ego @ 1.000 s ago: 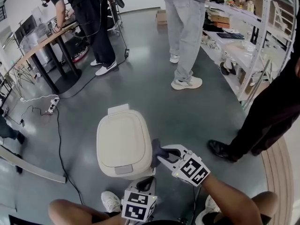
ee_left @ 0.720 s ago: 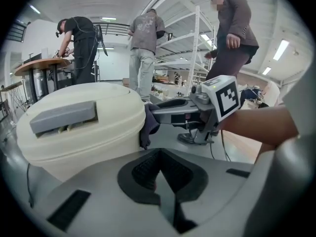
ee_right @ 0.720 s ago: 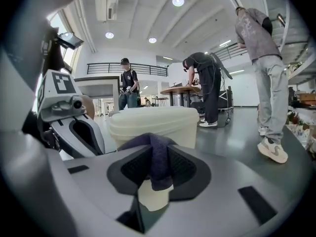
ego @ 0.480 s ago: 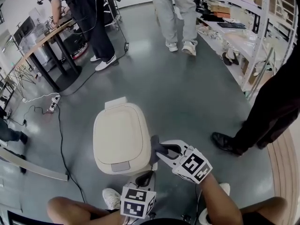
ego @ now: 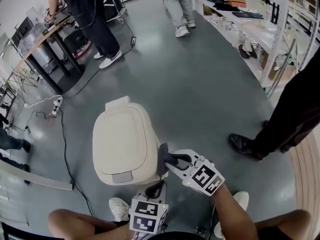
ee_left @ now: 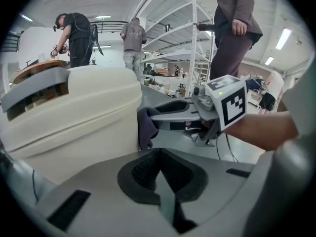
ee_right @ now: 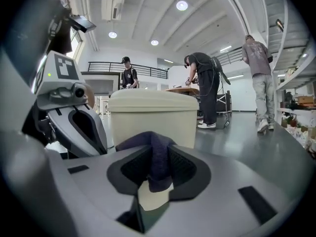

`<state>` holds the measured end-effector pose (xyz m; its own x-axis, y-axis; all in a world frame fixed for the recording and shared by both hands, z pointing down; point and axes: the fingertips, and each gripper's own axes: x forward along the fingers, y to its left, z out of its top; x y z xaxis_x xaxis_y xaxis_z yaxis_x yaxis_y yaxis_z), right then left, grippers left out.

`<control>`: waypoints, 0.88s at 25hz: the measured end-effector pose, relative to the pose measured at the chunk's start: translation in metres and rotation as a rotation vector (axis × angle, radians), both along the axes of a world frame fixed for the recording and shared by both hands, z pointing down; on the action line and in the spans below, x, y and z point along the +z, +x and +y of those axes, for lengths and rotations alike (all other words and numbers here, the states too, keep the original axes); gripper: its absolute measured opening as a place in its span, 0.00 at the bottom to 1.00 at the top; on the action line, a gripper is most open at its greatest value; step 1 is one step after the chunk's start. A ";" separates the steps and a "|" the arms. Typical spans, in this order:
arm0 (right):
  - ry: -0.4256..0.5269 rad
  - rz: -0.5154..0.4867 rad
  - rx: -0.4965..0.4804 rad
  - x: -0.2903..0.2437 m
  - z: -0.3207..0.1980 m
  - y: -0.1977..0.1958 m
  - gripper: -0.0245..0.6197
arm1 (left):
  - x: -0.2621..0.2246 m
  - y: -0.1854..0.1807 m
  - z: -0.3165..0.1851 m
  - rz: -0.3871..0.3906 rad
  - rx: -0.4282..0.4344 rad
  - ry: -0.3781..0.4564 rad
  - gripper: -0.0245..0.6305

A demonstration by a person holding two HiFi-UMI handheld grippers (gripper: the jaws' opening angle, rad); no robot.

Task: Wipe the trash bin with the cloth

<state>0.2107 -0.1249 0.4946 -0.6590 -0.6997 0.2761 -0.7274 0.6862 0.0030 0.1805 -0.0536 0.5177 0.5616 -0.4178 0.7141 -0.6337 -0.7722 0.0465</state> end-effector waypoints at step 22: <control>-0.161 0.017 -0.011 0.118 -0.018 -0.001 0.18 | 0.036 -0.003 -0.007 -0.063 -0.026 -0.087 0.04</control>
<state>0.2102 -0.1427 0.6121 -0.6602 -0.6387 0.3953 -0.7209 0.6865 -0.0948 0.1776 -0.0607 0.5542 0.5042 -0.3669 0.7818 -0.6574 -0.7501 0.0719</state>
